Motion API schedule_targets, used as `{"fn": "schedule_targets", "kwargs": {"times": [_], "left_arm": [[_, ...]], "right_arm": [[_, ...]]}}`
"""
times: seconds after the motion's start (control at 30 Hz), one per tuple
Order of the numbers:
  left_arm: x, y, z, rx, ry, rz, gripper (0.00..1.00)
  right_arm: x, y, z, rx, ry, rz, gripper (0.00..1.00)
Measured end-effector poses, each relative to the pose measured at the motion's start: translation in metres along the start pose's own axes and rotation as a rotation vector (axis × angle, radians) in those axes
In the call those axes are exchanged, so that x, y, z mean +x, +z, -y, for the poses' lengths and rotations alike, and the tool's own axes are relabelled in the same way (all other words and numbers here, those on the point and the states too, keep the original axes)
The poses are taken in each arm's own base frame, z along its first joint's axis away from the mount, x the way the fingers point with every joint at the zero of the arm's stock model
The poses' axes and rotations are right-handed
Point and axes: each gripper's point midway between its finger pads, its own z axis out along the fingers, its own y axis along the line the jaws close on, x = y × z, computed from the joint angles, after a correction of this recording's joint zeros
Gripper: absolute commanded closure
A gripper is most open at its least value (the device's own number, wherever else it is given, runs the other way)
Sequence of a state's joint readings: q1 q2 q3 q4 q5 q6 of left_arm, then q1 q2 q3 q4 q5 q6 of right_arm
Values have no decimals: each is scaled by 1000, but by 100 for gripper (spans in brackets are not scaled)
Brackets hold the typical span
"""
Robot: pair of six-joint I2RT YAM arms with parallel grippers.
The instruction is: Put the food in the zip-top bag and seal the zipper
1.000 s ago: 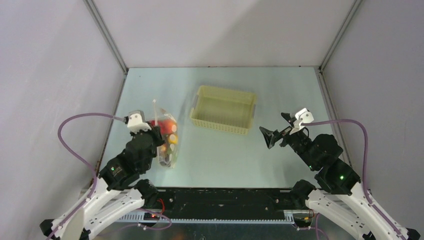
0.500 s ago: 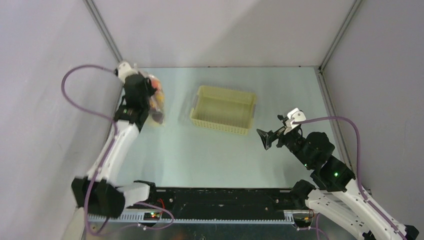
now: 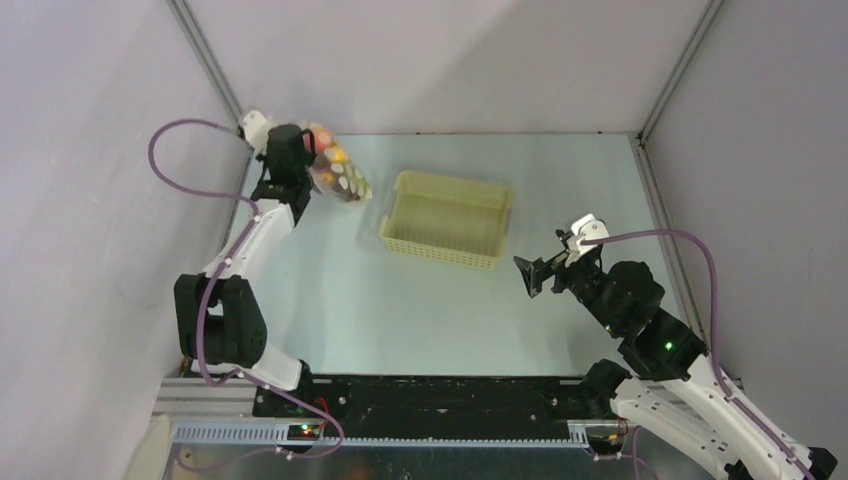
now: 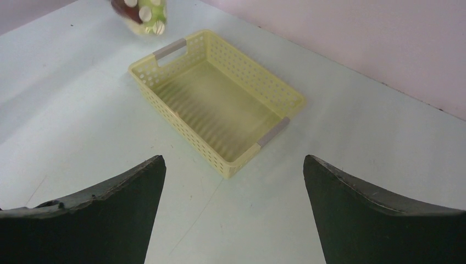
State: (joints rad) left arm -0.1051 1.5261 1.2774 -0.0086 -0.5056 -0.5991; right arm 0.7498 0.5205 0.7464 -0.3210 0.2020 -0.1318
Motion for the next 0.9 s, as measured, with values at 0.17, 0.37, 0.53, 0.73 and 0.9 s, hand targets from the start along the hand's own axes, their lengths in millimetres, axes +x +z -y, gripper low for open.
{"fn": "schedule_targets", "kwargs": {"times": [0.17,0.37,0.53,0.73,0.9], "left_arm": [[75,3,-81,-196,-76,-111,82],[143,-59,-172,-365,-124,-210,7],[118,-105,-187,-354,-194,-136,0],[49,-161,-169,-195,-302,-5,0],[20,-205,-128,72,-283,-47,0]], "right_arm": [[4,4,-1,1,-5,-18,1],[8,7,-1,1,-11,-37,1],[11,10,1,24,6,-48,1],[13,9,17,154,165,-48,1],[21,0,41,315,317,-53,1]]}}
